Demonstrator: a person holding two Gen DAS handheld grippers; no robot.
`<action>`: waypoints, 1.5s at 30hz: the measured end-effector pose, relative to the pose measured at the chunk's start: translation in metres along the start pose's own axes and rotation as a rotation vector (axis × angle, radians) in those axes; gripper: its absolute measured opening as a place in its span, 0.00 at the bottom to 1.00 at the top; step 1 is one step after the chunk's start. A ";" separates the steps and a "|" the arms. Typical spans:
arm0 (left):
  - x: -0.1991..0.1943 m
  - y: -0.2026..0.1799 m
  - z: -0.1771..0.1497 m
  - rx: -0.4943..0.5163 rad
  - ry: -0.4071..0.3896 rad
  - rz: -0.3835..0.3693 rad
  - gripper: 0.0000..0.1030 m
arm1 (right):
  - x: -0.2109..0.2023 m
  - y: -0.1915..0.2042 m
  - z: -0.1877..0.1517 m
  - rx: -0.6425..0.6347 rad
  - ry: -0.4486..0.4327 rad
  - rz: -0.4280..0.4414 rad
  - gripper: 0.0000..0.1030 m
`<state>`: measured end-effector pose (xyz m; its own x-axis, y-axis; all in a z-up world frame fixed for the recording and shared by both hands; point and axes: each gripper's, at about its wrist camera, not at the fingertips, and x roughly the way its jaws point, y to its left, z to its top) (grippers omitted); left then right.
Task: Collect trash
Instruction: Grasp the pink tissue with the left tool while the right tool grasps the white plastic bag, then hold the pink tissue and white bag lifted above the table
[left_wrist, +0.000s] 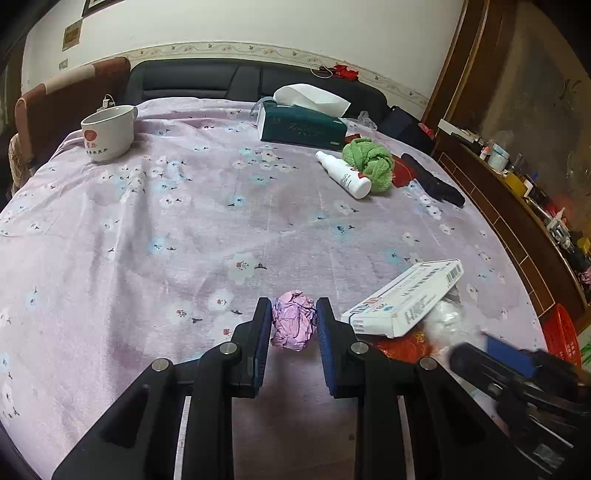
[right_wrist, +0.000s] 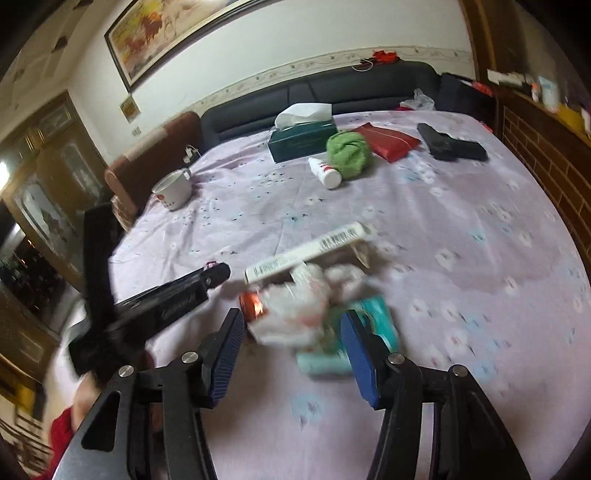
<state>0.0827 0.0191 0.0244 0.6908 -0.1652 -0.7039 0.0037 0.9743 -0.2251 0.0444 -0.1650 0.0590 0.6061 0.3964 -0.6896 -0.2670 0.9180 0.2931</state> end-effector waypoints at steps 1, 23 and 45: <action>0.000 0.000 0.000 -0.001 -0.001 -0.003 0.22 | 0.009 0.004 0.002 -0.003 0.006 -0.019 0.54; -0.076 -0.047 -0.046 0.124 -0.089 -0.068 0.22 | -0.063 -0.040 -0.087 0.028 -0.155 -0.129 0.23; -0.101 -0.060 -0.112 0.114 -0.098 -0.056 0.23 | -0.064 -0.050 -0.101 0.035 -0.160 -0.118 0.23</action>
<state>-0.0678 -0.0398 0.0334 0.7544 -0.2097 -0.6220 0.1224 0.9759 -0.1805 -0.0567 -0.2364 0.0214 0.7436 0.2798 -0.6073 -0.1631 0.9567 0.2411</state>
